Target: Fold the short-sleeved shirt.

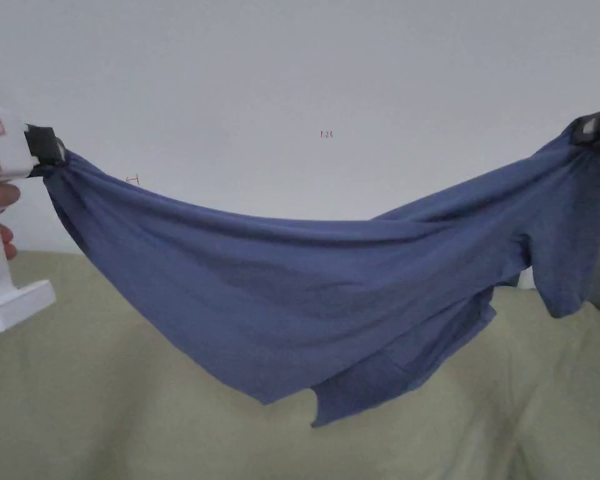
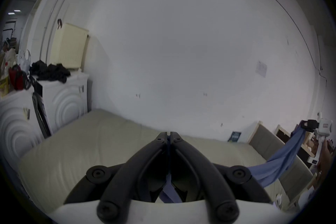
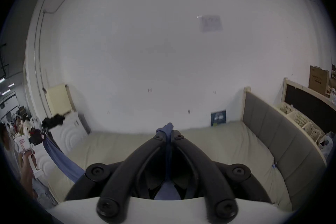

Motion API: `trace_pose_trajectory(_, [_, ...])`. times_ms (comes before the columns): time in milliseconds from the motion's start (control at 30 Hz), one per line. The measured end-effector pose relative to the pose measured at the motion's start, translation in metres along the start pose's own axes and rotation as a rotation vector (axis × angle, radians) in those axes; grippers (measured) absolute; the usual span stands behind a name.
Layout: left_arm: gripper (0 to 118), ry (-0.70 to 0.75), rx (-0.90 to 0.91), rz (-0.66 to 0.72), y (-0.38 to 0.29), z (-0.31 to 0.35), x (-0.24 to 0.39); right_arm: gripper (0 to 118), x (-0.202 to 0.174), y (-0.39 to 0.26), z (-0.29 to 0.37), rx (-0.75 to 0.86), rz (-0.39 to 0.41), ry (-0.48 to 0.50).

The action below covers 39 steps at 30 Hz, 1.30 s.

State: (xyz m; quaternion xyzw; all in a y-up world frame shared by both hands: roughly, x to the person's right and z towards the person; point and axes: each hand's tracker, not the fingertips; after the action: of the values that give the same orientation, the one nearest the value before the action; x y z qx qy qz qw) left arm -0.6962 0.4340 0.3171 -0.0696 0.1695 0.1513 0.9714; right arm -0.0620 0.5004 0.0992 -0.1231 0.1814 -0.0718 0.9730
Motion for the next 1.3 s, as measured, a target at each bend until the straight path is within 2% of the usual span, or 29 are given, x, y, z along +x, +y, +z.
trace_pose_trajectory(167, [0,0.027,0.031,0.03,0.038,-0.028,0.012,4,-0.011,0.024,-0.014,0.071,-0.03,-0.026])
trace_pose_trajectory(400, [0,0.003,0.002,0.029,0.02,-0.059,0.022,4,0.001,0.003,-0.053,0.076,-0.047,-0.037])
trace_pose_trajectory(600, [0,0.024,-0.044,0.043,-0.053,-0.082,0.016,4,0.025,-0.068,-0.095,-0.007,-0.129,-0.043])
trace_pose_trajectory(700, [0,0.055,-0.093,0.066,-0.103,-0.094,0.006,4,0.031,-0.119,-0.109,-0.044,-0.136,-0.051])
trace_pose_trajectory(833, [0,0.036,-0.147,0.19,-0.149,-0.103,-0.019,4,0.047,-0.162,-0.122,-0.079,-0.188,-0.051])
trace_pose_trajectory(900, [0,0.005,-0.19,0.226,-0.162,-0.094,-0.03,4,0.049,-0.171,-0.109,-0.097,-0.176,-0.031])
trace_pose_trajectory(967, [0,0.005,-0.172,0.205,-0.17,-0.075,-0.039,4,0.051,-0.18,-0.084,-0.102,-0.16,-0.007])
trace_pose_trajectory(1067, [0,-0.033,-0.209,0.158,-0.186,-0.029,-0.049,4,0.053,-0.202,-0.032,-0.138,-0.066,0.009])
trace_pose_trajectory(1100, [0,-0.042,-0.211,0.157,-0.195,-0.011,-0.055,4,0.056,-0.214,-0.014,-0.151,-0.057,0.036])
trace_pose_trajectory(1200, [0,-0.057,-0.281,0.134,-0.231,0.042,-0.066,4,0.072,-0.263,0.032,-0.212,-0.041,0.032])
trace_pose_trajectory(1300, [0,-0.03,-0.366,0.045,-0.281,0.091,-0.077,4,0.078,-0.326,0.081,-0.301,0.0,0.022])
